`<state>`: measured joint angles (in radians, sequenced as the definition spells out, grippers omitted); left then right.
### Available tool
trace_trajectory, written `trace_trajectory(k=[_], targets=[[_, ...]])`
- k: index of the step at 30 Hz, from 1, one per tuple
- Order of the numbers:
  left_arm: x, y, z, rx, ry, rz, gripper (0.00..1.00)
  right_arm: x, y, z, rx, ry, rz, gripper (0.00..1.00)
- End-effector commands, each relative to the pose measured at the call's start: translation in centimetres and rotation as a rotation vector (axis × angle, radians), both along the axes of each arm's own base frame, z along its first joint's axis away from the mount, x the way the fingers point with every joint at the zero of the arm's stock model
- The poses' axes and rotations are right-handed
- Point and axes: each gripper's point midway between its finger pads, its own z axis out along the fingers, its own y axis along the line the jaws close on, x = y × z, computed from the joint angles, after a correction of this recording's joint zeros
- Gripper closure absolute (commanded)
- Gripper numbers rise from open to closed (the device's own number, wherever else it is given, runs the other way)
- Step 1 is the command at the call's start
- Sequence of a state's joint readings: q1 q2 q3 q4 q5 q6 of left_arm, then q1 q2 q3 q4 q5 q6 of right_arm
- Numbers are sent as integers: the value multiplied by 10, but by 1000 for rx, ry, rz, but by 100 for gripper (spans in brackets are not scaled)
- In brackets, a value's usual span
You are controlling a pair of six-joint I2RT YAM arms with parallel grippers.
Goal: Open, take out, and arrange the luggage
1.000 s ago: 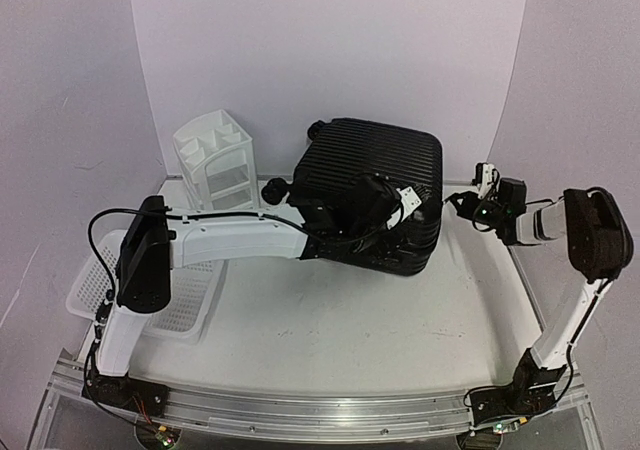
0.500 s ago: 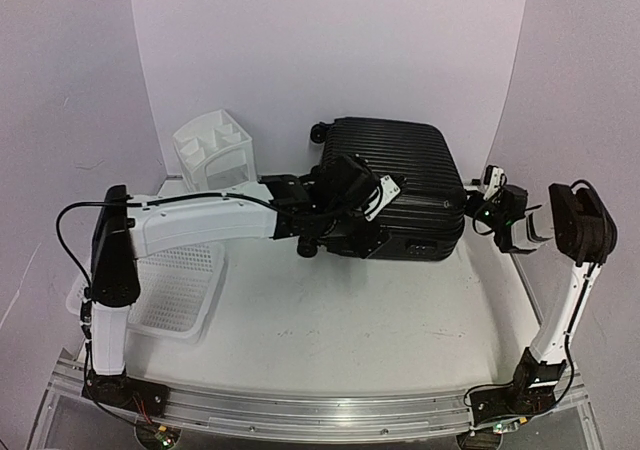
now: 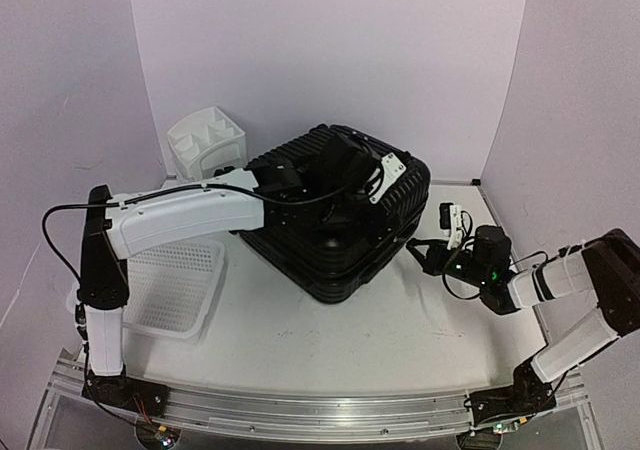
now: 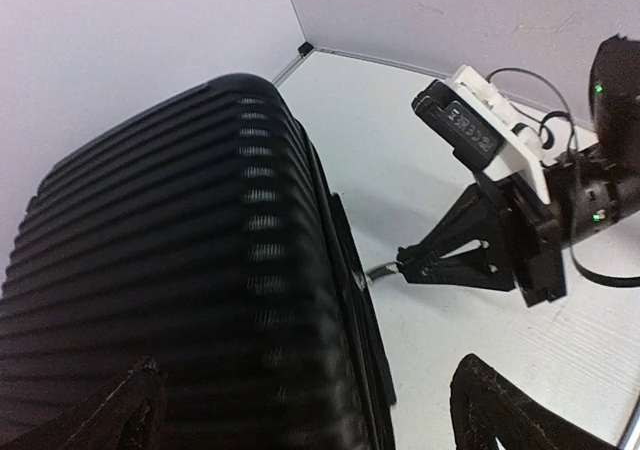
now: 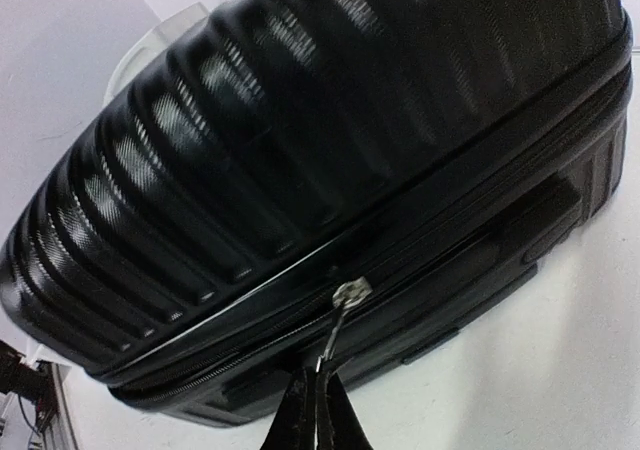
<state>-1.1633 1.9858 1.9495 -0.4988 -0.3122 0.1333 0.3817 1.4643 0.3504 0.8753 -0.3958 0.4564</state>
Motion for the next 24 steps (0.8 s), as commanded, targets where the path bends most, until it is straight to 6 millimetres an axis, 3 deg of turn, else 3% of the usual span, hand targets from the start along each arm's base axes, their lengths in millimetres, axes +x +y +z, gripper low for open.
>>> trace_trajectory(k=[1, 7, 11, 13, 15, 17, 19, 24], targets=[[2, -22, 3, 107, -187, 53, 1, -16, 10, 45, 52, -115, 44, 100], [31, -19, -6, 249, -336, 184, 1, -30, 2, 49, 47, -118, 18, 100], [35, -8, -8, 275, -334, 210, 1, -21, -13, 20, -69, 22, -77, 97], [26, -1, -3, 198, -235, 178, 1, -15, -10, 8, -122, 99, -74, 76], [17, 9, 4, 124, -137, 136, 1, -15, 4, 8, -110, 101, 9, 53], [16, 24, 9, 87, -72, 136, 1, -18, 22, 0, -128, 116, 130, 38], [17, 34, 3, 87, -25, 142, 1, -16, 37, -4, -155, 93, 230, 30], [26, 51, -16, 124, 29, 198, 1, -1, 60, -6, -188, -30, 279, 28]])
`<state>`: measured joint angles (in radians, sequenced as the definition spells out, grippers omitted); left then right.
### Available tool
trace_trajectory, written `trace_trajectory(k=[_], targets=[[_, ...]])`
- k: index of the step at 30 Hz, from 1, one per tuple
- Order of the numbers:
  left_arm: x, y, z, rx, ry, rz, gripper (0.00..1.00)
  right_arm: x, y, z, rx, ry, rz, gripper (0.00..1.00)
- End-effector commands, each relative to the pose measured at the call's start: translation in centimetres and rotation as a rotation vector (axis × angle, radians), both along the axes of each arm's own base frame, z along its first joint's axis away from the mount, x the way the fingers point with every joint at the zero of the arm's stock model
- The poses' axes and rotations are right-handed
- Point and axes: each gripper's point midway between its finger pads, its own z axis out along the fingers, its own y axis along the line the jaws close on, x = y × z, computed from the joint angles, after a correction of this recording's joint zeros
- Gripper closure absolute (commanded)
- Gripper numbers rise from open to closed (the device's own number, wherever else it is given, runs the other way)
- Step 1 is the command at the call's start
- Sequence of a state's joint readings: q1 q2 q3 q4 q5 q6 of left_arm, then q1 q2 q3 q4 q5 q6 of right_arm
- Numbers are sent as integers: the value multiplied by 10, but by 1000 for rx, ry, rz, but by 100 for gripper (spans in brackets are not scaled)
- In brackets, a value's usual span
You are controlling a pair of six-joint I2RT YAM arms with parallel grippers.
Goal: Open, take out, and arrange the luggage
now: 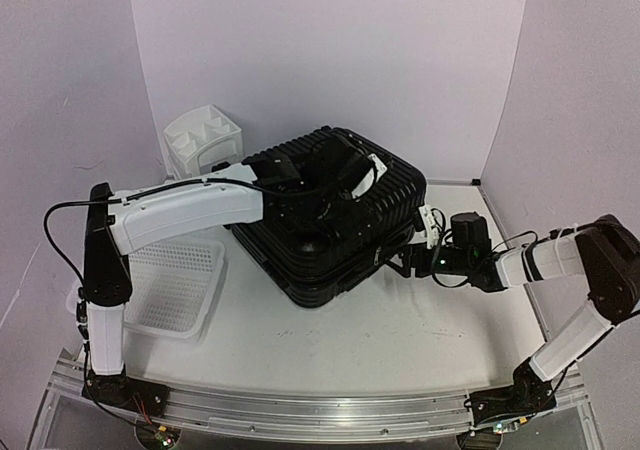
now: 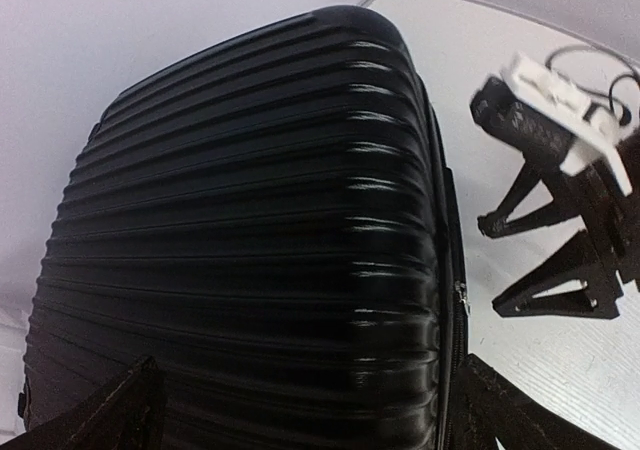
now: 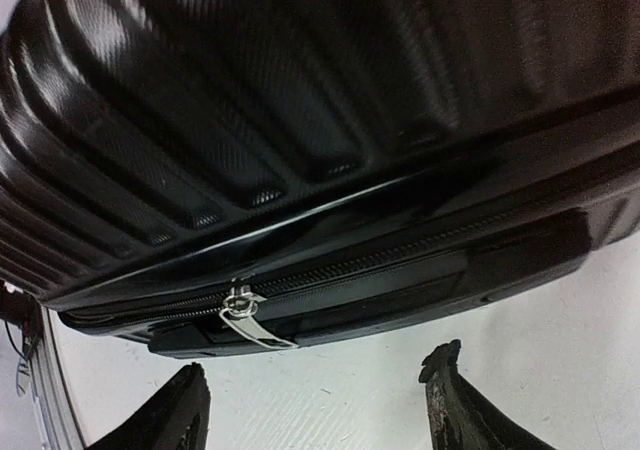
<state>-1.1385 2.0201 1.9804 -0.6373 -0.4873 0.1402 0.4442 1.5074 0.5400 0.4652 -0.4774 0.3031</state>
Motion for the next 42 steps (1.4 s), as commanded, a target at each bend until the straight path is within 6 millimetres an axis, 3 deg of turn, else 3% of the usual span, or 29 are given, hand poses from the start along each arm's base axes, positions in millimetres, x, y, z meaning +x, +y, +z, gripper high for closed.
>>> trace_trajectory(k=[1, 8, 13, 17, 22, 27, 29, 32, 39, 40, 42], targets=[[-3, 16, 7, -51, 62, 42, 1, 11, 26, 21, -3, -186, 111, 30], [-2, 17, 3, -44, 63, 56, 1, 21, 44, 15, 0, -279, 116, 43], [5, 17, 2, -31, 38, 86, 2, 26, 44, 11, -69, -397, -47, 39], [4, 18, 5, -37, 40, 84, 4, 19, 42, 19, -108, -515, -153, 40], [3, 22, 9, -39, 35, 88, 4, 24, 34, 18, -146, -530, -212, 54], [1, 22, 11, -50, 42, 84, 4, 27, 26, 23, -157, -539, -258, 50], [0, 22, 11, -54, 47, 80, 4, 27, 32, 23, -155, -541, -233, 48], [0, 21, 10, -50, 46, 77, 4, 30, 46, 19, -140, -531, -180, 52], [2, 25, 10, -32, 31, 92, 3, 38, 53, 17, -136, -540, -185, 57], [3, 26, 10, -29, 28, 95, 3, 40, 51, 19, -140, -545, -197, 58], [4, 26, 10, -22, 26, 97, 2, 46, 45, 19, -158, -551, -242, 70]])
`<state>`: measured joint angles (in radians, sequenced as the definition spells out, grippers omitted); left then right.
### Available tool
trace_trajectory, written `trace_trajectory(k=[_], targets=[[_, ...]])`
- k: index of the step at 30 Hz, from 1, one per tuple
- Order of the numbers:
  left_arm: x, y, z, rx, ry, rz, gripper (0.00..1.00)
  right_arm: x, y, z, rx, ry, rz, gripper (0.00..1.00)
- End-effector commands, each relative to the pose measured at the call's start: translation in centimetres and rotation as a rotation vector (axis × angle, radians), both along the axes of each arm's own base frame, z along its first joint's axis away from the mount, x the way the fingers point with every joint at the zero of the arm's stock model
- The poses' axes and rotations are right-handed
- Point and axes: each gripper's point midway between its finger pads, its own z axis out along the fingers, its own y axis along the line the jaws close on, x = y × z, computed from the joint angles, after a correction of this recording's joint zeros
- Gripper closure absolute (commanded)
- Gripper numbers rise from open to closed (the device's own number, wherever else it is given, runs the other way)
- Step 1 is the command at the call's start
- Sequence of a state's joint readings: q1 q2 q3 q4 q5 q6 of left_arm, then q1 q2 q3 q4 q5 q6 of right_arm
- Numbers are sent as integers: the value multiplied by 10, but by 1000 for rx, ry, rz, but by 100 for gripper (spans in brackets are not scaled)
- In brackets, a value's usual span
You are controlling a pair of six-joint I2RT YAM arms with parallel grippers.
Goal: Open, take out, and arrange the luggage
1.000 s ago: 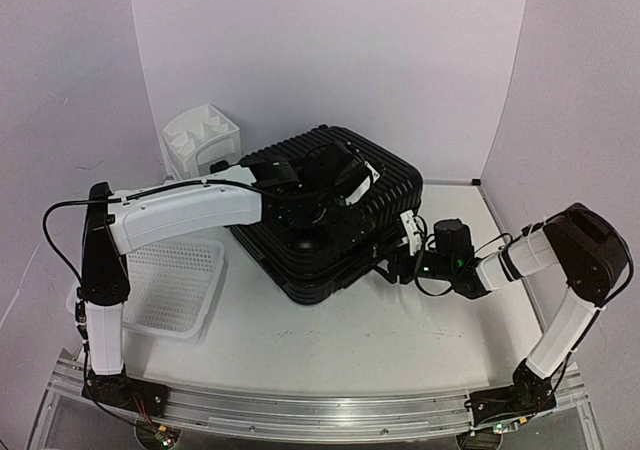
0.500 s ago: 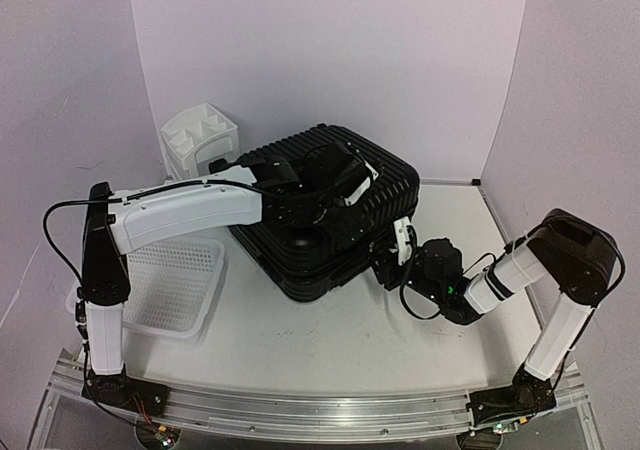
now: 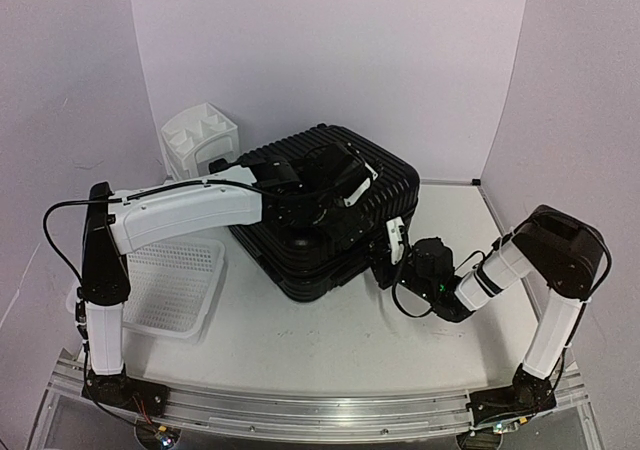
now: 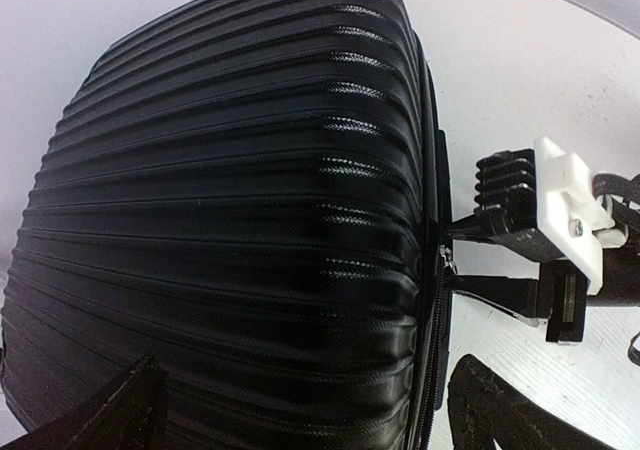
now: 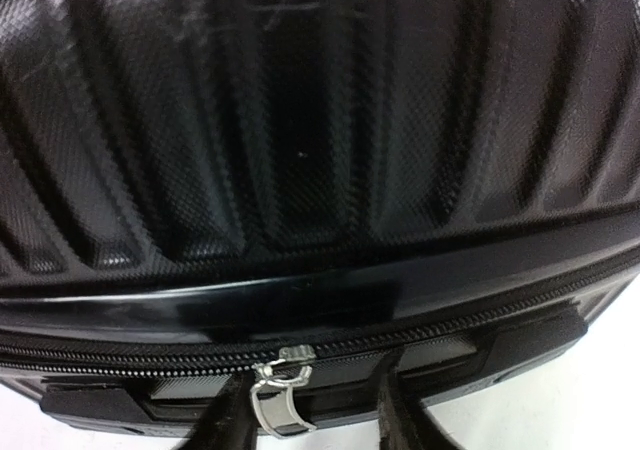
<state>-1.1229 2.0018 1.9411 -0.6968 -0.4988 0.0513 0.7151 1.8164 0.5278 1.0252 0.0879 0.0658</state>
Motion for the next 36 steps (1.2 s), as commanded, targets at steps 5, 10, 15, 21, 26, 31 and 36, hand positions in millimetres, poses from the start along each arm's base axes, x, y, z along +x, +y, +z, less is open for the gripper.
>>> trace_trajectory(k=[5, 10, 15, 21, 26, 31, 36], targets=[[8, 14, 19, 24, -49, 29, 1, 19, -6, 41, 31, -132, -92, 100], [12, 18, 1, 131, -23, -33, 1, 2, -1, 45, 7, -95, -4, 100], [15, 32, -18, 240, -32, -13, 1, 6, -23, 43, -35, -18, -114, 100], [15, 58, -37, 295, -4, 53, 16, 35, -78, 36, -20, 77, -268, 100], [14, 75, -50, 329, 26, 96, 28, 55, -111, 48, -68, 78, -295, 100], [11, 81, -51, 328, 40, 113, 34, 105, -179, 29, -82, 183, -390, 100], [5, 77, -48, 298, 63, 95, 36, 170, -218, 37, 79, 231, -368, 100]])
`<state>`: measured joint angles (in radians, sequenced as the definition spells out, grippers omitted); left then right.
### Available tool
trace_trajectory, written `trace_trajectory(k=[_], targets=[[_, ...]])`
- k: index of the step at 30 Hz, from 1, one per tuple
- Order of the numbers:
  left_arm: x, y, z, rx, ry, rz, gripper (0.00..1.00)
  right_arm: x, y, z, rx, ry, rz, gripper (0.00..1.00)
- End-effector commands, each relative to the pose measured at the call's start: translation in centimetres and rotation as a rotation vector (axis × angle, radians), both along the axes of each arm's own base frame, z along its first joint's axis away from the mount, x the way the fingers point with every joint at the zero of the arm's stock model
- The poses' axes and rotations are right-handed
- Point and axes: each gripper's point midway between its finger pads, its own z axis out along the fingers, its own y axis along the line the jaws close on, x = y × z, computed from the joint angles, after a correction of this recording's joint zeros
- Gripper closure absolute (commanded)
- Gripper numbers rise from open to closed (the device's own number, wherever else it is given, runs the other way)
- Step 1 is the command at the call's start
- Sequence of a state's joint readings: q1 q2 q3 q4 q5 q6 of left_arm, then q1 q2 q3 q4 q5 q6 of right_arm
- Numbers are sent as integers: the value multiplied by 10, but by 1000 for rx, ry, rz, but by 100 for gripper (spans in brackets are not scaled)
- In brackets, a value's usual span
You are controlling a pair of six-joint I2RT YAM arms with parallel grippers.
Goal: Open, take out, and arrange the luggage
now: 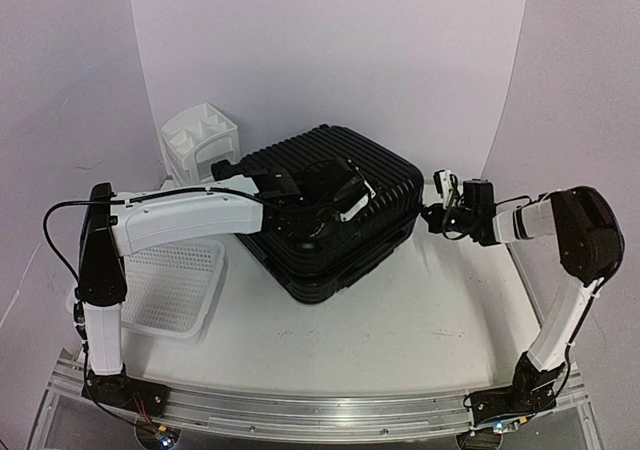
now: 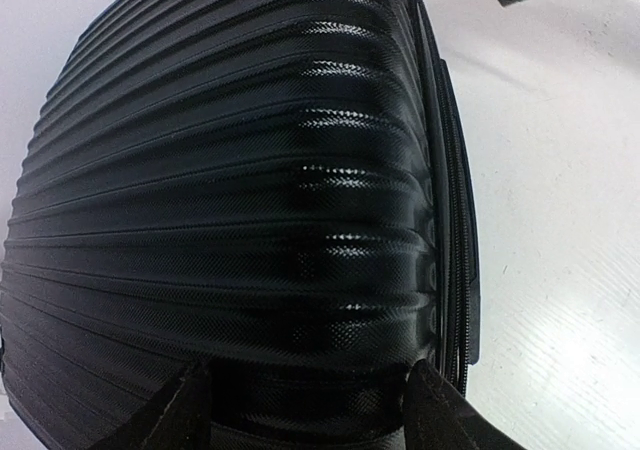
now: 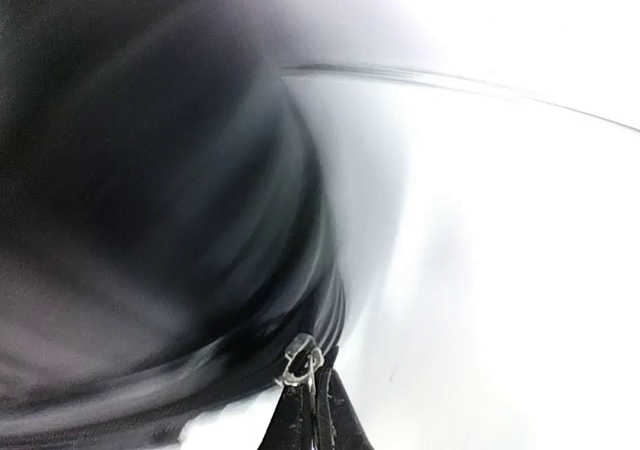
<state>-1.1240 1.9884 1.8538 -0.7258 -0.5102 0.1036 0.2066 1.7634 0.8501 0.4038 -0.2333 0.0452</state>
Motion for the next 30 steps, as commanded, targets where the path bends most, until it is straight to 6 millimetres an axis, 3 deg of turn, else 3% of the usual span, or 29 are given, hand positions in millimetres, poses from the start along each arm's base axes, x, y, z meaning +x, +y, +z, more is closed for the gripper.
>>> trace_trajectory(k=[1, 4, 7, 12, 17, 19, 20, 22, 26, 28, 30], targets=[[11, 60, -15, 165, 34, 122, 36, 64, -79, 26, 78, -32, -173, 100], [10, 58, -13, 150, 39, 119, 35, 65, -71, 26, 72, -37, -85, 100], [9, 56, -15, 144, 51, 115, 31, 40, -68, 29, 99, -27, -76, 100], [11, 57, -26, 174, 48, 124, 25, -27, -77, 45, 187, -28, -176, 100], [22, 69, -36, 213, 45, 157, 22, -99, -71, 28, 258, 91, -185, 100], [32, 76, -40, 220, 49, 178, 21, -128, -64, 35, 281, 87, -160, 100], [37, 79, -42, 226, 51, 187, 21, -137, -58, 34, 302, 106, -141, 100], [52, 85, -40, 233, 41, 203, 21, -152, -34, 51, 342, 94, -42, 100], [71, 83, -13, 194, -12, 203, 18, -185, 26, 65, 303, 90, 195, 100], [69, 71, 8, 118, -1, 157, 14, -200, 57, 71, 311, 56, 309, 100], [54, 54, 33, -26, 56, 86, 11, -212, 84, 76, 317, 51, 398, 100]])
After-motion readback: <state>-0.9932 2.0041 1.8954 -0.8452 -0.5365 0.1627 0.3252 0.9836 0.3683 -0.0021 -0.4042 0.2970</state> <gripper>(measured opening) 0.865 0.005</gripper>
